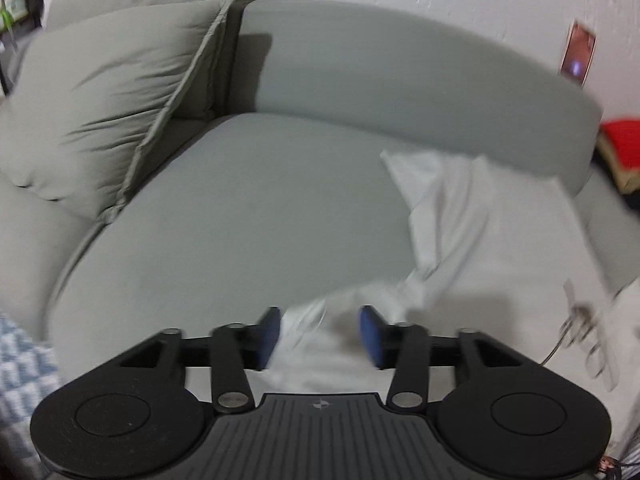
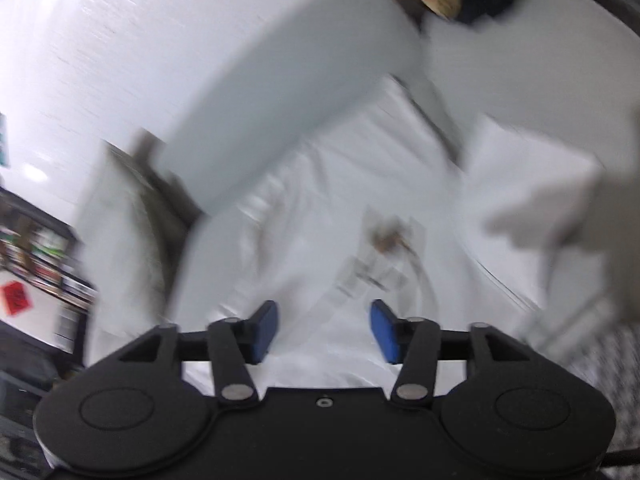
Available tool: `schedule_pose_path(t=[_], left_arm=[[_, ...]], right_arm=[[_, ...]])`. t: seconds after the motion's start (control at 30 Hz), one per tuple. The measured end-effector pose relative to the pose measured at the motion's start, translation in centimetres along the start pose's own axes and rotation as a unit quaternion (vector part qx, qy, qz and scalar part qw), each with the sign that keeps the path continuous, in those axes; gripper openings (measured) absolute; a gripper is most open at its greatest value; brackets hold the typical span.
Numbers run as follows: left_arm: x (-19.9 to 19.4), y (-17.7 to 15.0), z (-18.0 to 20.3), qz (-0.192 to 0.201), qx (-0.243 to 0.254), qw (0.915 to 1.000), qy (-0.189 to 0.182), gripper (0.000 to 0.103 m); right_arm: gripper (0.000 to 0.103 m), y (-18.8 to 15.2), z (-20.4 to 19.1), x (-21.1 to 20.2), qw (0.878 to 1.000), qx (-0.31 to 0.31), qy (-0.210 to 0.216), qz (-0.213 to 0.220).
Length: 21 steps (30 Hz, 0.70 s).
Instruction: Fold clothes
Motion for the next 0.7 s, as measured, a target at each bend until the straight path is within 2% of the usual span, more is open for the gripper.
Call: schedule_pose_path(t=[0.03, 0.07, 0.13, 0.27, 0.37, 0.47, 0.57, 0.6, 0.63, 0.67, 0.7], left_arm=[[1.2, 0.6, -0.1, -0.014, -0.003, 0.9999, -0.005, 0.064], [2.7, 1.2, -0.2, -0.031, -0.006, 0.9995, -0.009, 0.066], [6.1, 2.1, -0.9, -0.071, -0.019, 0.9971, -0.017, 0.065], [13.1, 2.5, -2.6, -0.151, -0.039, 0.9872, -0.032, 0.065], [15.3, 3.2, -2.9, -0.158, -0.057, 0.9829, -0.076, 0.066], [16.2, 4.1, -1.9, -0.174, -0.048, 0.9719, -0.151, 0.066], [17.0, 4.2, -0.6, -0.19, -0.018, 0.9666, -0.171, 0.065], [17.1, 4.2, -0.2, -0.193, -0.009, 0.965, -0.178, 0.061], [17.1, 4.0, 0.3, -0.191, 0.004, 0.9653, -0.178, 0.044], [17.0, 3.6, 0.9, -0.192, 0.018, 0.9647, -0.179, 0.031], [16.9, 3.0, 1.5, -0.195, 0.029, 0.9638, -0.179, 0.012]], right_arm=[[0.069, 0.9, -1.2, -0.2, 1.0, -0.011, 0.009, 0.008], [0.07, 1.5, -1.5, 0.6, 1.0, -0.017, 0.0, 0.005], [0.07, 2.7, -1.9, 2.4, 0.999, -0.028, -0.022, -0.004], [0.069, 2.1, 1.3, 9.2, 0.997, 0.012, -0.042, -0.063], [0.067, 0.9, 4.3, 13.0, 0.994, 0.048, -0.064, -0.079], [0.065, -0.4, 6.3, 15.1, 0.989, 0.076, -0.077, -0.1], [0.061, -1.2, 7.1, 15.6, 0.989, 0.08, -0.081, -0.099], [0.061, -1.3, 7.0, 15.6, 0.989, 0.078, -0.082, -0.097], [0.061, -1.4, 7.0, 15.6, 0.989, 0.075, -0.082, -0.094], [0.061, -1.4, 7.0, 15.6, 0.989, 0.074, -0.083, -0.094], [0.061, -1.4, 6.9, 15.6, 0.989, 0.072, -0.085, -0.095]])
Point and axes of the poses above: each gripper's, at about its wrist camera, not at the fingertips, and x roughly the way its jaws point, z to its right, y to its top, the point moved 8 cm from there along x, roughly the way its jaws point, and after that the axes turned 12 degrees about -z, right-handed, at the moved point
